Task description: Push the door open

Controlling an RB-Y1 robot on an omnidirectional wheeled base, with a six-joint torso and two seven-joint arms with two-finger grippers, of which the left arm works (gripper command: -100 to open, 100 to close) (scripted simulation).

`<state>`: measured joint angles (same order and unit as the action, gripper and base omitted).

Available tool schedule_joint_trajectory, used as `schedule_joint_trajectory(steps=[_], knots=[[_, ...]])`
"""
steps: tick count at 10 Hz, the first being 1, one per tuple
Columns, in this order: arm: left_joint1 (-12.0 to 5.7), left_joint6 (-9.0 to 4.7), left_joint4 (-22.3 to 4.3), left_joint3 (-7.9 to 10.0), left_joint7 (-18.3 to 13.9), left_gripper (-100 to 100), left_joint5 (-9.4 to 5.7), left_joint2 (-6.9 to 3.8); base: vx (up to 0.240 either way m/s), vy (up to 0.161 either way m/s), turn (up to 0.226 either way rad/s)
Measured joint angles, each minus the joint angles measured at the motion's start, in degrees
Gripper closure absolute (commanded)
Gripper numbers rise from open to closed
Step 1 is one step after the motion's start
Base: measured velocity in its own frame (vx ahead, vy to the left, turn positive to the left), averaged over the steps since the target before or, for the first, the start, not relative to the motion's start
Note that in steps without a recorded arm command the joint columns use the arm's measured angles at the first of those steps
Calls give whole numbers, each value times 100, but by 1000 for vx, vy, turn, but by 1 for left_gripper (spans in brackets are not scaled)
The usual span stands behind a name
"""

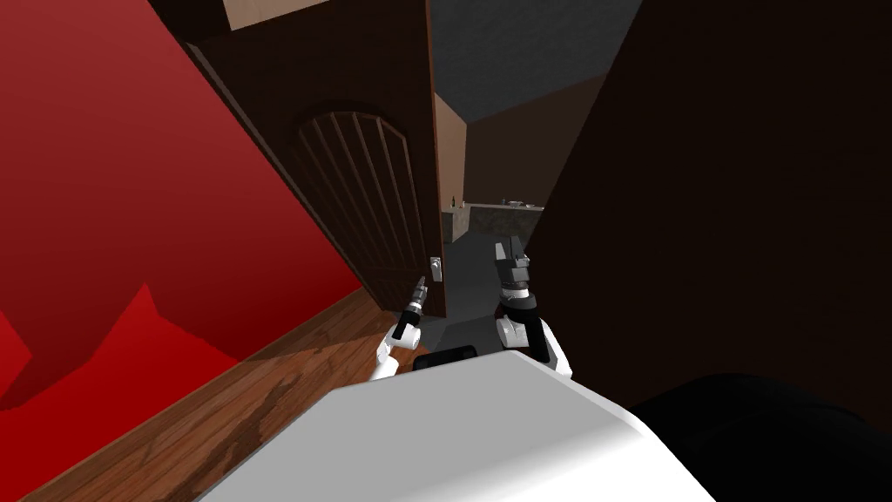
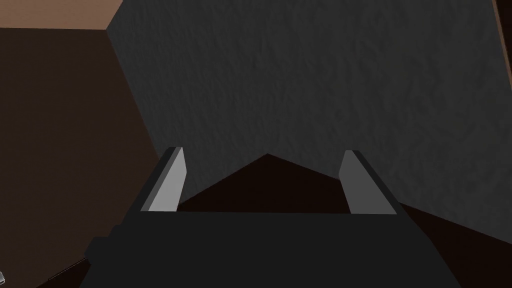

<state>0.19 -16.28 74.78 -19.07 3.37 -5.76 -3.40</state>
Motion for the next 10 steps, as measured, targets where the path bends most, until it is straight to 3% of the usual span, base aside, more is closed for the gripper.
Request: schedule_joint_trajectory(steps=[5,8,9,10], knots=[[-96,-78,-134,81,15,-100,13,6,184,-69,-19],[-150,-126,-212,136,28,-100,25,73,152,-56,-15],[-154,-129,-213,138,29,100,25,77,-12,1,5],[-157,-129,-209,137,28,100,25,76,-28,10,-8]])
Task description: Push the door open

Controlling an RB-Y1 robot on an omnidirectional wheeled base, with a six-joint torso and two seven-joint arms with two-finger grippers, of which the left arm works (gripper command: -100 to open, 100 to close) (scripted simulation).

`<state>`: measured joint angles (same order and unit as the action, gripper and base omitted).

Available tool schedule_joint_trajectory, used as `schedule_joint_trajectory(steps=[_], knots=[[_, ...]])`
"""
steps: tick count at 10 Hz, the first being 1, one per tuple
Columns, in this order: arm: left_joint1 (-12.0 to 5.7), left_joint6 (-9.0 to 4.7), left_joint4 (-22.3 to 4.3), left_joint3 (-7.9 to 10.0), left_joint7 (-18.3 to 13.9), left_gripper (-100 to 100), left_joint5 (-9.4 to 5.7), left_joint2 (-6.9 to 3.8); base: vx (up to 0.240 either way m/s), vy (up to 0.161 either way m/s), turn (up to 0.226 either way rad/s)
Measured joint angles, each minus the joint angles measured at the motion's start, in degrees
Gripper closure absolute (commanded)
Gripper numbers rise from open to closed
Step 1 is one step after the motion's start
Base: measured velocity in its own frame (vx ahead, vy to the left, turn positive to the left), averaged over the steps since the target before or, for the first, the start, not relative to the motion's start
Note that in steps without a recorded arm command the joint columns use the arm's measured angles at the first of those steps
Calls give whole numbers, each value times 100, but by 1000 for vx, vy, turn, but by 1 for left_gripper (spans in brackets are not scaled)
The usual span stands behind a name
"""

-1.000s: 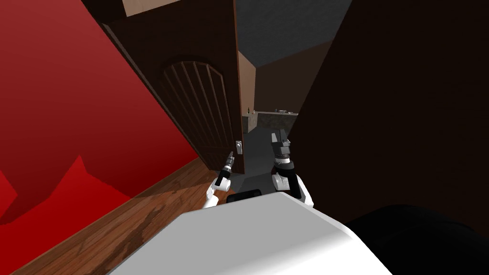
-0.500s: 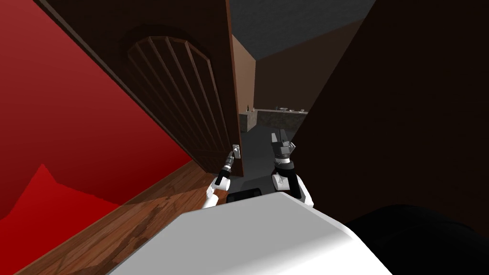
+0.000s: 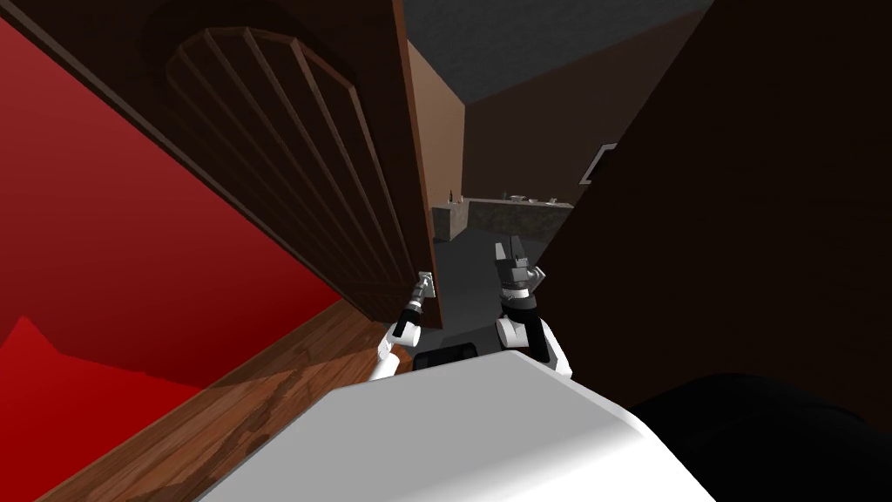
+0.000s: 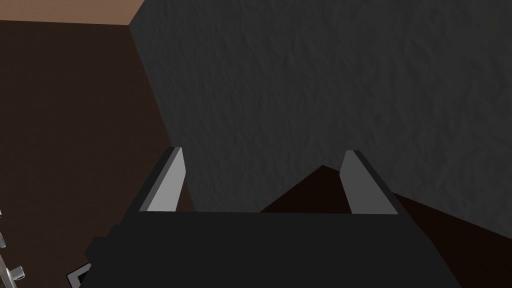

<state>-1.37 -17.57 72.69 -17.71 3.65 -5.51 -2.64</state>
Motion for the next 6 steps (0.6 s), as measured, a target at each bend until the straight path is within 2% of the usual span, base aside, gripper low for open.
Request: schedule_joint_trajectory(steps=[4,6], knots=[[14,12,-14,-2,0,100,0,-5,-13,4,0],[57,31,-18,-67,15,100,-7,-29,164,-34,199]])
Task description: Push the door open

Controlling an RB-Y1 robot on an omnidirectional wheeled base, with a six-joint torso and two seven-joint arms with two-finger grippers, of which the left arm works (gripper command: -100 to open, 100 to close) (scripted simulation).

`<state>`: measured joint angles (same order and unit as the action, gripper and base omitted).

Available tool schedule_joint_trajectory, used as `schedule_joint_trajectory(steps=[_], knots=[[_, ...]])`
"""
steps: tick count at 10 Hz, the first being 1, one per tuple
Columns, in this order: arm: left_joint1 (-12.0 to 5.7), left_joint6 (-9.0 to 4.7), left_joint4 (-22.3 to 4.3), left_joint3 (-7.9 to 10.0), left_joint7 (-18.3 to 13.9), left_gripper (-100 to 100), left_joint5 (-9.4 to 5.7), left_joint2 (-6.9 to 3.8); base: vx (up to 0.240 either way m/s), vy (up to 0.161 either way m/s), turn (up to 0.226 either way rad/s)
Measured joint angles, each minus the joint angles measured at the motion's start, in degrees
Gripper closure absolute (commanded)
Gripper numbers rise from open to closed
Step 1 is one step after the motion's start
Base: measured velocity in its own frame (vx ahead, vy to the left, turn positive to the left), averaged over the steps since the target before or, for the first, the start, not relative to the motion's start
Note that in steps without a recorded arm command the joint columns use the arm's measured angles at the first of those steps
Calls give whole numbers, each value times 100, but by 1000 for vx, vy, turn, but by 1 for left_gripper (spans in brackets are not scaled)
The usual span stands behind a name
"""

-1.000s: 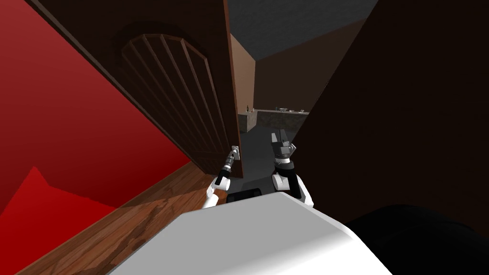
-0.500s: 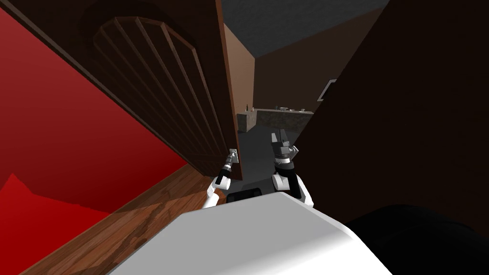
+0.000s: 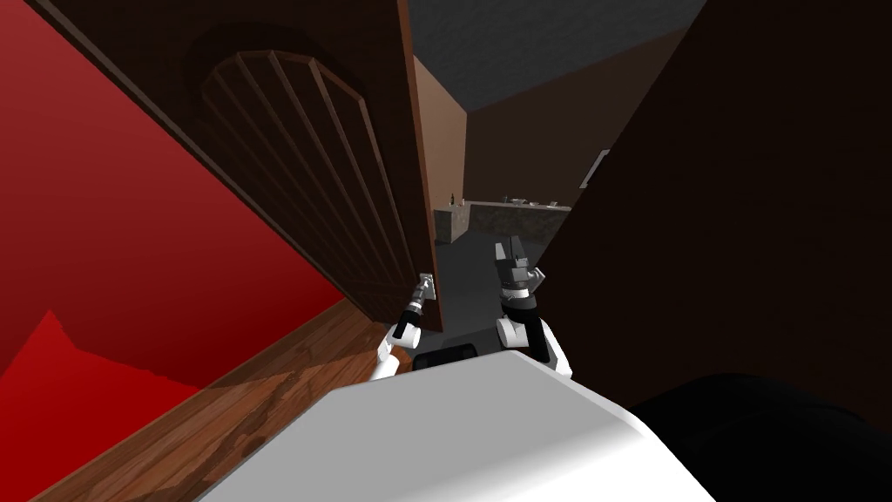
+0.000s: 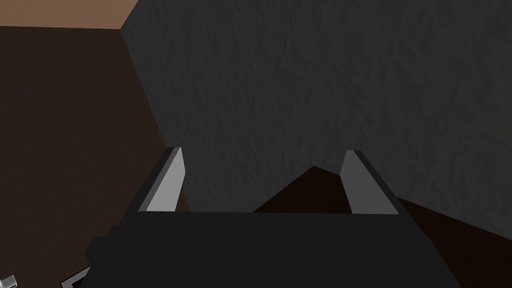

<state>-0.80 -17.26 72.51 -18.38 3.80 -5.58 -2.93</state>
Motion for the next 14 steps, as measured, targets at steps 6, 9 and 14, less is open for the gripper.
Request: schedule_joint_trajectory(steps=[6,9,14], knots=[[179,20,194,-175,177,-100,-47,-127,108,-17,162],[274,81,313,-253,230,-100,-35,-47,-236,25,23],[463,160,526,-401,322,-100,-21,225,-121,33,7]])
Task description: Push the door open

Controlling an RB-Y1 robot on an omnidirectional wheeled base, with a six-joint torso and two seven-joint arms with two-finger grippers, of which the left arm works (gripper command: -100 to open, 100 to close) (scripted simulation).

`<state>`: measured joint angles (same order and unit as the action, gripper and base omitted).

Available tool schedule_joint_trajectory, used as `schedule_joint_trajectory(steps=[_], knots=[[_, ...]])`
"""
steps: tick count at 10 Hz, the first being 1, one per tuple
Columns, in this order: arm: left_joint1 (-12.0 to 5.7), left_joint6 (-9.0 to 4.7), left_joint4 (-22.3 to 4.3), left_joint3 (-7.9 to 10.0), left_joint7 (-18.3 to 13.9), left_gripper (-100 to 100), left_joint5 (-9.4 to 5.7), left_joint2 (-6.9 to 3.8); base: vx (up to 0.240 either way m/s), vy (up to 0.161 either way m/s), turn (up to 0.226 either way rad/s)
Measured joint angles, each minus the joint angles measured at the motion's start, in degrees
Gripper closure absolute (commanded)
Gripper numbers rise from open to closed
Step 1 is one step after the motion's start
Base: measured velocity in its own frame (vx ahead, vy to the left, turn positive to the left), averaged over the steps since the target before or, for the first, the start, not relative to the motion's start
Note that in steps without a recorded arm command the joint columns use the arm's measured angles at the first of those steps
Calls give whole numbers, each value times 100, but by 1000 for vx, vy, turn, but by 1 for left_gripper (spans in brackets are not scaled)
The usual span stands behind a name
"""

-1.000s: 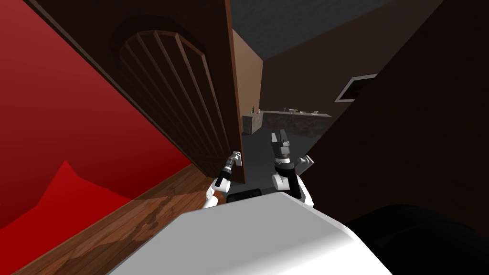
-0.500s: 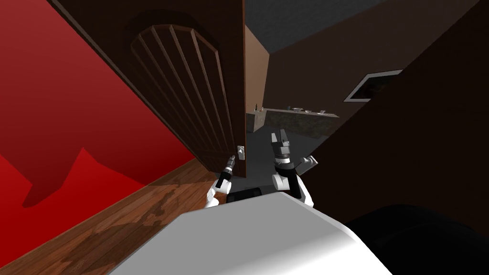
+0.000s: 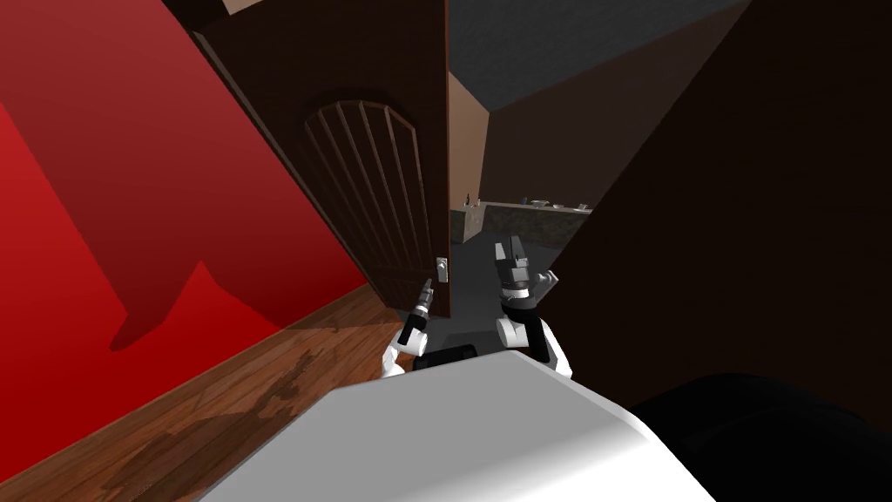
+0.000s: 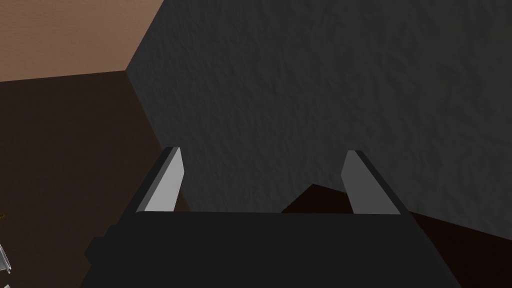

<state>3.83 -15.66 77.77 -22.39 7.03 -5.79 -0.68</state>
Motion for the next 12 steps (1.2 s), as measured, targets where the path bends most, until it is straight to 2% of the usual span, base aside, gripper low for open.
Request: schedule_joint_trajectory(steps=[2,4,6,8,9,12], knots=[[-61,-48,-99,40,-2,-100,5,-108,166,-84,-17],[-94,-51,-118,75,1,-100,12,-152,199,-98,-21],[-148,-83,-188,117,3,-100,20,-113,207,-80,-23],[-195,-99,-237,158,7,-100,28,3,138,-59,-11],[-201,-102,-240,160,7,100,28,12,-10,4,4],[-208,-105,-230,161,8,100,28,6,-24,11,-3]])
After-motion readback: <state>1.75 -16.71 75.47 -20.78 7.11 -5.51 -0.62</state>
